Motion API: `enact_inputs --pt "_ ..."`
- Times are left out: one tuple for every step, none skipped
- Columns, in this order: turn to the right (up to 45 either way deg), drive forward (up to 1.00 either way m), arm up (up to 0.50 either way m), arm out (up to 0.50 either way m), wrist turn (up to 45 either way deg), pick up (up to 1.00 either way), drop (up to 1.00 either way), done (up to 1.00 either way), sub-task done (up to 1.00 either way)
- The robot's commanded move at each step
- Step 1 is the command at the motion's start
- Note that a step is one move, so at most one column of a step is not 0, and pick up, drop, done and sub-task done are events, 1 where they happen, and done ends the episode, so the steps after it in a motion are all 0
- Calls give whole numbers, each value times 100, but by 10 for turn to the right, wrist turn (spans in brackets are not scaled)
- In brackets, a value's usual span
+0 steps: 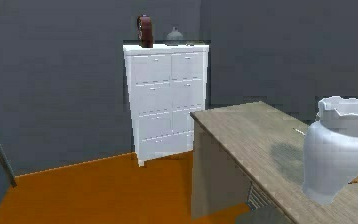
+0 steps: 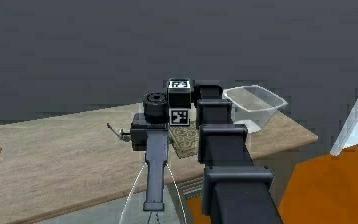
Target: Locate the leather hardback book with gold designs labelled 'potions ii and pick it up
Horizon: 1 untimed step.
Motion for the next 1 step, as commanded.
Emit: enact_inputs --pt "0 0 0 0 450 0 0 0 0"
